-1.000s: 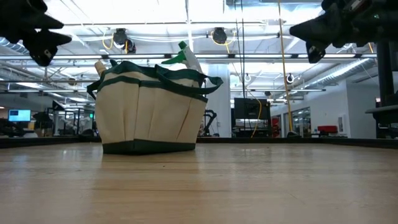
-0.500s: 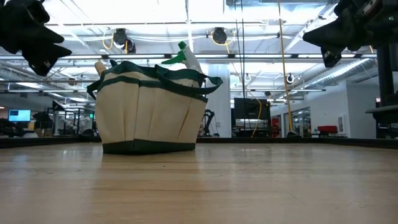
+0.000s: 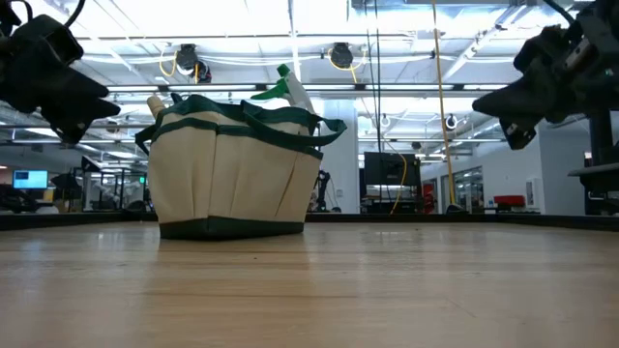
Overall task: Pick & Place Garden tools in Gardening bag
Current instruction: Return to Home Position
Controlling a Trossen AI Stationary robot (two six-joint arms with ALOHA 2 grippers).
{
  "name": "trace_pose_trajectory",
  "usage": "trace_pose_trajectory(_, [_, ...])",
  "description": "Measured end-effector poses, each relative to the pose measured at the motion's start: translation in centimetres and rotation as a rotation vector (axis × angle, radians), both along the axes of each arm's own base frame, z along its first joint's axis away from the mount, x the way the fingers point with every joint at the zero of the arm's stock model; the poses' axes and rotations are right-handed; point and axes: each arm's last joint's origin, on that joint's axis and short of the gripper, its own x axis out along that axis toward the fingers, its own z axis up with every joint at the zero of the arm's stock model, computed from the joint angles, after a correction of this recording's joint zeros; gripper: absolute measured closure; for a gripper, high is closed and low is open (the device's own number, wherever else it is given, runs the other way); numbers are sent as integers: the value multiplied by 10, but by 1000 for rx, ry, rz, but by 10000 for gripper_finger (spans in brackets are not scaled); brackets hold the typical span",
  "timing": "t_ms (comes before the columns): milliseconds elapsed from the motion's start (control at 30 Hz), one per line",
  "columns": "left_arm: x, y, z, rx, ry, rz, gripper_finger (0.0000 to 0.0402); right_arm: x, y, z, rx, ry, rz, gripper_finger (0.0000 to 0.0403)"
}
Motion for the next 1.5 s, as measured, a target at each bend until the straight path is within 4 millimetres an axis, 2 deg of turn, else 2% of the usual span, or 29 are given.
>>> trace_pose_trajectory(533, [1,2,0,44,3,13,247,0,0,1,-125,-23,3,403])
trace_pose_trajectory(1500, [1,2,0,-8,2,23,247,0,0,1,-128,-27,7,403])
